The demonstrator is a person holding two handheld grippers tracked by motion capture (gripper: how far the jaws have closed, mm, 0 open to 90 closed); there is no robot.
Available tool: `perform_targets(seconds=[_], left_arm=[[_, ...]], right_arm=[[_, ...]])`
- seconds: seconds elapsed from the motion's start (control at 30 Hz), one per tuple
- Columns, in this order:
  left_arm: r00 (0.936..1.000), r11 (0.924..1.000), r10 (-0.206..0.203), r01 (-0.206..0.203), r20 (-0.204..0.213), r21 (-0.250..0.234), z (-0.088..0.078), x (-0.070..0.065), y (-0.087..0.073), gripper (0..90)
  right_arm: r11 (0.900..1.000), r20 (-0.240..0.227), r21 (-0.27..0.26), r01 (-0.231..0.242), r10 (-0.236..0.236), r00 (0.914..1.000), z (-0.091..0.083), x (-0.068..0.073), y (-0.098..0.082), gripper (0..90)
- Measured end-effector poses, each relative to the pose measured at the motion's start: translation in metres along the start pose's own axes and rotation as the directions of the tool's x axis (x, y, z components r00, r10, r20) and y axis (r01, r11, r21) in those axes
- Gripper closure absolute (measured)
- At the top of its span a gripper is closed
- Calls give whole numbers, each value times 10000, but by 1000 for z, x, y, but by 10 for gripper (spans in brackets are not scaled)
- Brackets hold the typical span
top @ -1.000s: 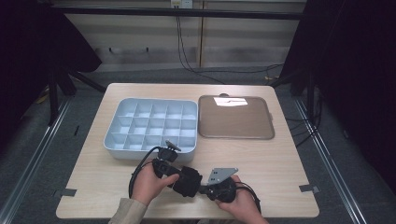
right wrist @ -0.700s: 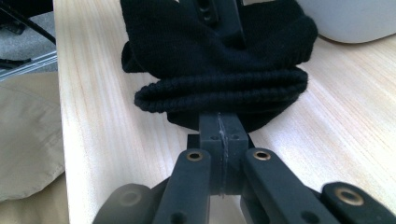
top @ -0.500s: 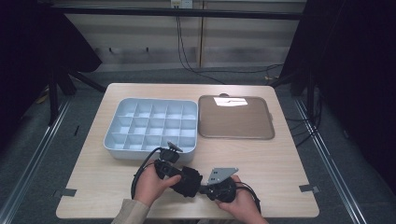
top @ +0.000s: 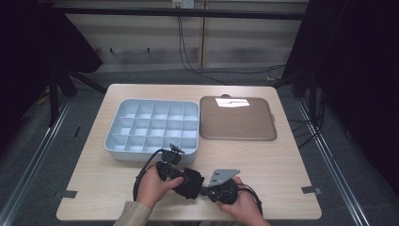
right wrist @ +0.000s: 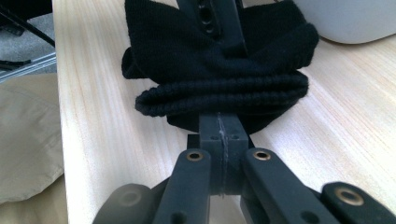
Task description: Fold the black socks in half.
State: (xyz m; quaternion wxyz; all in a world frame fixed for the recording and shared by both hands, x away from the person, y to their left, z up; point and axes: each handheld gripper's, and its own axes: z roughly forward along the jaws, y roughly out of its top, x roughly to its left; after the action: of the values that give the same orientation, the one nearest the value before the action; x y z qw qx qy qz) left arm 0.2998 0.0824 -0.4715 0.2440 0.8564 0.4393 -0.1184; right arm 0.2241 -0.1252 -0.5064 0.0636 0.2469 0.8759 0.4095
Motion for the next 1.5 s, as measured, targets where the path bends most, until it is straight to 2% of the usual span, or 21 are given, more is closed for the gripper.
perform_targets(seconds=[0.27,0.33,0.43,0.57,0.63,0.7,0.8,0.83,0.93,1.07,1.17,1.2,1.4,1.47,1.5], left_arm=[[9996,9999,-25,28,294,-112,2,2,-1,425],[9989,9996,-145,156,456,-247,3,4,-2,415],[9983,9996,-198,209,554,-201,3,6,-2,409],[9972,9996,-221,234,717,-179,3,5,-2,459],[9975,9999,-73,81,705,-121,2,3,-2,506],[9977,9998,-84,97,667,-197,2,0,-2,546],[9985,9997,223,-217,498,-117,0,-5,-1,683],[9987,9994,334,-331,388,-77,-1,-8,0,704],[9989,9990,449,-449,114,-8,-2,-12,2,722],[9990,9992,400,-402,174,65,-7,-13,4,727],[9983,9981,563,-566,135,237,-13,-13,6,729],[9988,9987,486,-487,102,114,-15,-14,6,729],[9984,9981,571,-572,32,236,-26,-12,8,731],[9983,9975,578,-577,-1,414,-29,-10,8,731],[9987,9983,515,-514,-23,275,-29,-10,8,731]], right_arm=[[10000,0,-23,2,-2,10000,0,0,0,900],[10000,24,-23,-3,3,10000,0,0,0,900],[10000,22,-27,-2,2,10000,0,0,0,900],[10000,24,-27,-4,5,10000,1,0,0,900],[10000,36,-26,27,-27,10000,1,0,0,900],[10000,32,-27,13,-13,10000,1,0,0,900],[10000,28,-30,45,-45,10000,1,0,0,900],[10000,31,-32,42,-42,10000,1,0,0,900],[10000,23,-63,-73,73,10000,0,0,-1,900],[9999,32,-85,-59,59,10000,0,0,-1,900],[9999,29,-125,-31,32,10000,0,0,-1,897],[9999,43,-137,-46,46,10000,0,-1,-1,895],[9998,117,-176,-33,35,9999,1,-1,-1,875],[9999,118,-170,-6,8,9999,1,0,-1,867],[9998,124,-182,-21,23,9999,1,0,-1,862]])
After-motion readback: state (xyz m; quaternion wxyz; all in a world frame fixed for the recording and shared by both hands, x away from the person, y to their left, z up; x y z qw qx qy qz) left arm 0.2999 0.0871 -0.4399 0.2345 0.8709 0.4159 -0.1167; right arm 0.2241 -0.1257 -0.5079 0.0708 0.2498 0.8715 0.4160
